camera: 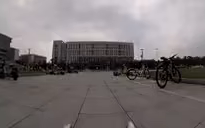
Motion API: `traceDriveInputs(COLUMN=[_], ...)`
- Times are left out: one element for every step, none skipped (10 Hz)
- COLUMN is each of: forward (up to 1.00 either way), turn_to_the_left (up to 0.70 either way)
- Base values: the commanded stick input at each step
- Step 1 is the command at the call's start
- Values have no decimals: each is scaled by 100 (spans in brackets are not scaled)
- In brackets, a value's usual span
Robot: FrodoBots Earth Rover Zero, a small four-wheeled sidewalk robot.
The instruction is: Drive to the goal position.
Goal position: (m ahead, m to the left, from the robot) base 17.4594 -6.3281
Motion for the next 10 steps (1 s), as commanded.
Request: traceDriveInputs(forward=[70,70,70,70,70,70,70,70,70,70], turn_to_the_left=[0,0,0,0,0,0,0,0,0,0])
